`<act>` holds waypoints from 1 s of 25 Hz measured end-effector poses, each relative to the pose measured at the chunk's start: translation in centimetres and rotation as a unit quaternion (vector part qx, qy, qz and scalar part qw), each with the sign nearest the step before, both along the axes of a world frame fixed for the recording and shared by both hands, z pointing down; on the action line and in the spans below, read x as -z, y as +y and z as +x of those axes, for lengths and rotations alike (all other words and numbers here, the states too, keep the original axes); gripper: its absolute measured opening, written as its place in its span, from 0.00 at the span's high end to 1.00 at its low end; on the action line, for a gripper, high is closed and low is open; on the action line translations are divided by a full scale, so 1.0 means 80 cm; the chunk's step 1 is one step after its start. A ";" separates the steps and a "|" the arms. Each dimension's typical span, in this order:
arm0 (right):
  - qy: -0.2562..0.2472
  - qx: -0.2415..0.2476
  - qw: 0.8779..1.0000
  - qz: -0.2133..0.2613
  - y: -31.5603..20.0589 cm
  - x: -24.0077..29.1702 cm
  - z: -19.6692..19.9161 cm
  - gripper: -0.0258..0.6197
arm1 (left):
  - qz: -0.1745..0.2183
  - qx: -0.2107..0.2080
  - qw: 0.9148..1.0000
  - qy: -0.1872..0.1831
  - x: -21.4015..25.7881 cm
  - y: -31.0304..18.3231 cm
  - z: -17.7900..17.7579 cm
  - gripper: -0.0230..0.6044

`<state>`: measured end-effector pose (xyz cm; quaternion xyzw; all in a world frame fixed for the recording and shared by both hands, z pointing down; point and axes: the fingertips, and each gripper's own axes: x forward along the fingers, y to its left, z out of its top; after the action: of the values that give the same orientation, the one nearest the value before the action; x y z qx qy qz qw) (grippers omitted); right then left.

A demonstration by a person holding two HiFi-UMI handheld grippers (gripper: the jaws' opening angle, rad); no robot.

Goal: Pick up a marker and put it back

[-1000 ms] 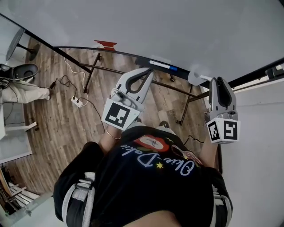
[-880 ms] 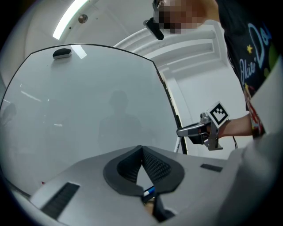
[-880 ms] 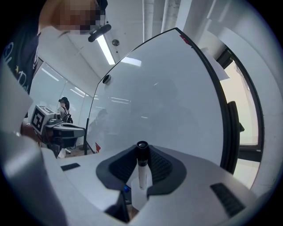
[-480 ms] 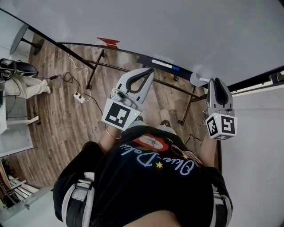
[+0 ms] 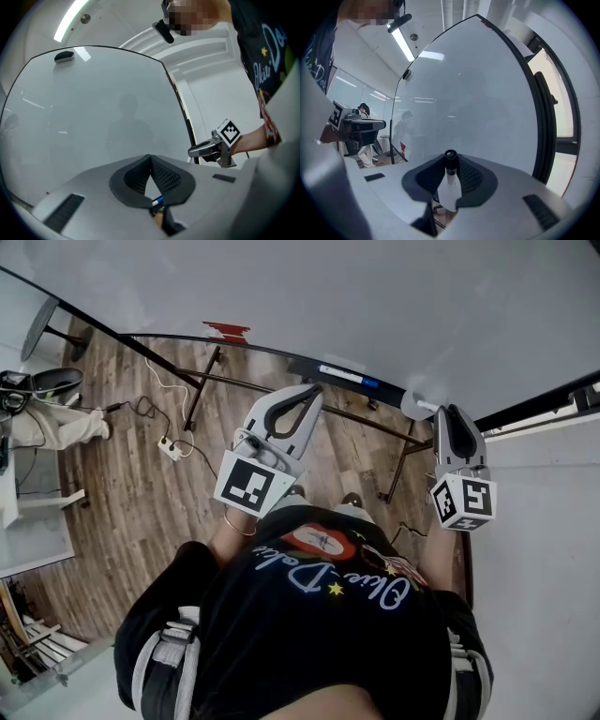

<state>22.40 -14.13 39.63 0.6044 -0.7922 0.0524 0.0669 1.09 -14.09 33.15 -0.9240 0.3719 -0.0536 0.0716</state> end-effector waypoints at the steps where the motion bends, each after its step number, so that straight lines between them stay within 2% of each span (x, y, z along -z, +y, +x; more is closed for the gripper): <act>1: 0.000 0.000 1.000 -0.002 0.000 -0.002 -0.001 0.85 | 0.000 0.000 1.000 0.000 0.000 0.000 0.000 0.96; 25: 0.015 0.001 0.999 -0.037 -0.007 -0.039 -0.009 0.85 | 0.002 0.004 1.000 0.005 0.005 0.010 -0.008 0.96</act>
<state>21.72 -14.68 42.71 0.6013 -0.7892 0.0728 0.1017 0.44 -13.29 32.73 -0.9227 0.3758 -0.0480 0.0716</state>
